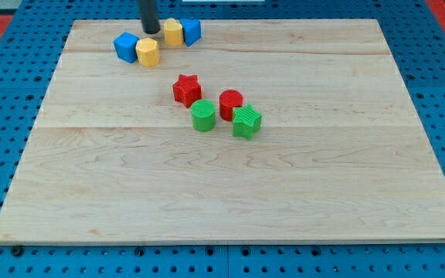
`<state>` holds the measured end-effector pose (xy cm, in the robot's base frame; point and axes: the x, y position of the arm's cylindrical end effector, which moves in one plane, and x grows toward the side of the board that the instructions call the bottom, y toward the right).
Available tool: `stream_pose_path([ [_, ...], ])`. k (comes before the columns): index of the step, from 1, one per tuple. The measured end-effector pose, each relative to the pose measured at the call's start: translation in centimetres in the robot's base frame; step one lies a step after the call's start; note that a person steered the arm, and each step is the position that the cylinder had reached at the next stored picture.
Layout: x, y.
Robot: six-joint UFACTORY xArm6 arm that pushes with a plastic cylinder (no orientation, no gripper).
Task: Move the blue triangle towards the top right of the board
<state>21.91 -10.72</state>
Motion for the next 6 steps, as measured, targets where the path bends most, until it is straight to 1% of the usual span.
stream_pose_path([
  [1,1.1,6.1],
  [2,1.2,10.6],
  [3,1.2,4.3],
  [4,-1.4,5.2],
  [5,-1.1,12.8],
  [6,0.2,19.1],
])
